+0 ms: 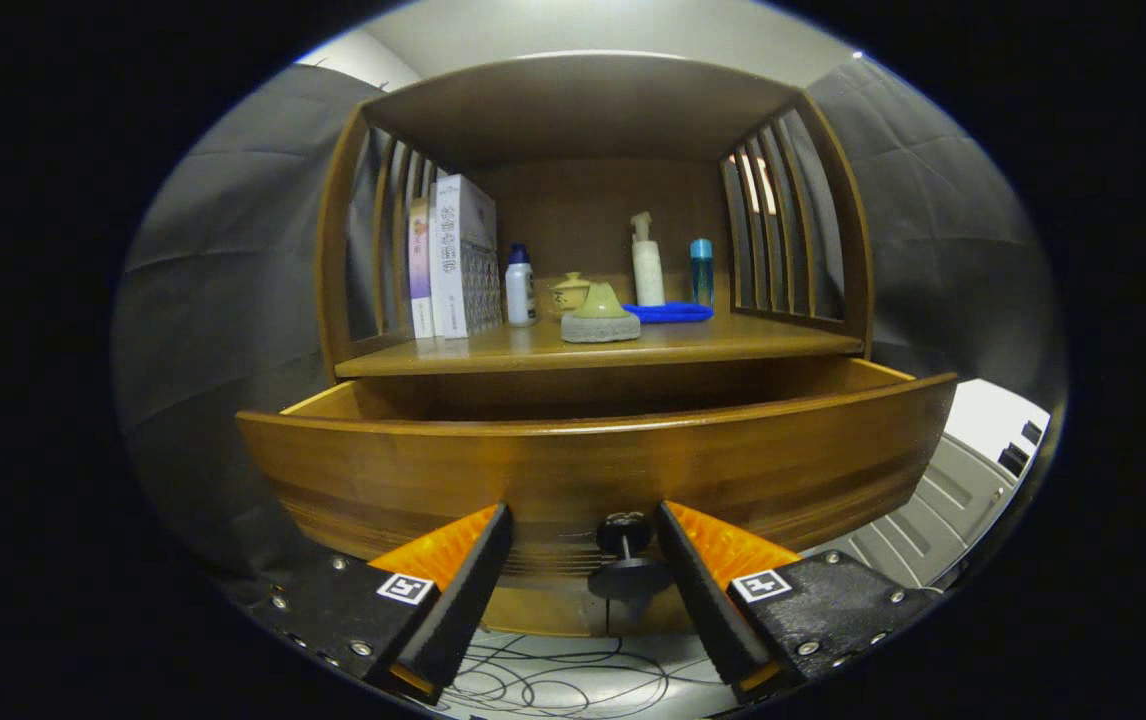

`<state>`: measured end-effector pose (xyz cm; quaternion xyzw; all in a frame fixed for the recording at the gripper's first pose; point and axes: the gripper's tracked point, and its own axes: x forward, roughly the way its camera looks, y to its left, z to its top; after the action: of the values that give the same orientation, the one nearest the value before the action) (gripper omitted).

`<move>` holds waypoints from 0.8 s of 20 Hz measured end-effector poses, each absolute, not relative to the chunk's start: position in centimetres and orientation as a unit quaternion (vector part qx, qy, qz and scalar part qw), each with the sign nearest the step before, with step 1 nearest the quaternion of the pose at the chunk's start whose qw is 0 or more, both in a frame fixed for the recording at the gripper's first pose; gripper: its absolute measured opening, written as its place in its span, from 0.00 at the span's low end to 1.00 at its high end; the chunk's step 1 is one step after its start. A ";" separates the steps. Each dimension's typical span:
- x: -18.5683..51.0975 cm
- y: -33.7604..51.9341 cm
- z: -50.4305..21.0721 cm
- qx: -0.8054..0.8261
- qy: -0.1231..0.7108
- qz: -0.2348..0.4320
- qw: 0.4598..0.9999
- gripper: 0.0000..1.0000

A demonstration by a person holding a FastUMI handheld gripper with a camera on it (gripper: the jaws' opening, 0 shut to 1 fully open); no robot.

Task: Pull open the drawer, take out the items inside it, and place them on the countertop above the cabinet.

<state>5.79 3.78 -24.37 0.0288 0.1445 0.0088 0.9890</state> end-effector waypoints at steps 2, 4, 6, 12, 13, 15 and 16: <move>7.3 4.0 -24.6 0.032 0.143 0.010 0.989 0.93; 8.9 3.9 -24.8 0.011 0.142 0.011 0.990 0.92; 10.2 3.9 -25.3 -0.024 0.150 0.011 0.988 0.92; 13.6 3.7 -24.8 -0.003 0.163 0.015 0.986 0.92; 14.1 3.8 -24.8 0.000 0.163 0.019 0.986 0.92; 15.0 3.8 -24.9 0.001 0.159 0.024 0.987 0.92; 15.4 3.6 -24.9 -0.005 0.158 0.018 0.987 0.92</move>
<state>15.41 3.57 -24.95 -0.0052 0.1583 0.0184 0.9872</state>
